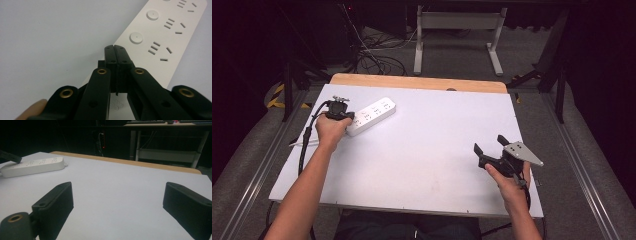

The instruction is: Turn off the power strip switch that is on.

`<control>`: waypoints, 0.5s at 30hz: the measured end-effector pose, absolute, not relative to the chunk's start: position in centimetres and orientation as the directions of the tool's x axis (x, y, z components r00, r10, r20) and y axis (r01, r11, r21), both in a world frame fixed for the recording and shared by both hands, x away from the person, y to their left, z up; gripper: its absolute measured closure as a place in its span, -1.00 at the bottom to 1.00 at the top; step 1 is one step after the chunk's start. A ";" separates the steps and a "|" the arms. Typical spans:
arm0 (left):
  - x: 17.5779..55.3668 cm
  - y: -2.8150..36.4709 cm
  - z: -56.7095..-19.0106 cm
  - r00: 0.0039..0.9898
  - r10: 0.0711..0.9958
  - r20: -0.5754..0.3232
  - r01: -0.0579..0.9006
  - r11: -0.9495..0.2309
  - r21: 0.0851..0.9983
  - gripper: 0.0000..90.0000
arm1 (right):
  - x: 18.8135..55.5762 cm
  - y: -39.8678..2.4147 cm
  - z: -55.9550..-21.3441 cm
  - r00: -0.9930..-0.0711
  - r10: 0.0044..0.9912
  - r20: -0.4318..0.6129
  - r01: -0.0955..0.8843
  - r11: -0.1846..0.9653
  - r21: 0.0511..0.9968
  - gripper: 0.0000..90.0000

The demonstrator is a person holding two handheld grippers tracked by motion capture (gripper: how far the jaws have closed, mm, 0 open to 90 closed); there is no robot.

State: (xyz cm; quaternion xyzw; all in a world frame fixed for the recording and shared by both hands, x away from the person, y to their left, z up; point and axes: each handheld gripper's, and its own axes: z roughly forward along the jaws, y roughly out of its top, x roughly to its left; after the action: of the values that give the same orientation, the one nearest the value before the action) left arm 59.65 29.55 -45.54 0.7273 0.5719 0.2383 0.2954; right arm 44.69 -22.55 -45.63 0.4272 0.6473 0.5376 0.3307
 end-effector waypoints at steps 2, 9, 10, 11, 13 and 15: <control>59.6 29.7 -45.6 0.230 0.973 -0.013 0.689 -0.153 0.708 1.00 | 44.7 -22.5 -45.6 -0.417 0.908 0.030 0.196 0.057 0.979 -0.78; 59.6 29.6 -45.6 0.238 0.971 0.008 0.688 -0.175 0.704 1.00 | 44.7 -22.5 -45.6 -0.414 0.910 0.030 0.197 0.057 0.979 -0.78; 59.6 29.6 -45.6 0.238 0.971 0.009 0.686 -0.175 0.707 1.00 | 44.7 -22.5 -45.6 -0.414 0.910 0.030 0.197 0.057 0.979 -0.78; 59.6 29.7 -45.6 0.238 0.971 0.009 0.686 -0.175 0.706 1.00 | 44.7 -22.5 -45.6 -0.414 0.910 0.030 0.197 0.058 0.979 -0.78; 59.6 29.7 -45.6 0.235 0.972 0.002 0.689 -0.168 0.706 1.00 | 44.7 -22.4 -45.6 -0.415 0.909 0.028 0.196 0.059 0.979 -0.78; 59.6 29.6 -45.6 0.234 0.972 0.008 0.687 -0.171 0.706 1.00 | 44.7 -22.4 -45.6 -0.416 0.909 0.030 0.195 0.057 0.979 -0.78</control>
State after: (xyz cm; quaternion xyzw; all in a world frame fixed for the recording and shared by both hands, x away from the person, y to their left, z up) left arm 59.62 29.64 -45.62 0.7269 0.5706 0.2396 0.2979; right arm 44.67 -22.39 -45.56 0.4266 0.6471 0.5380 0.3314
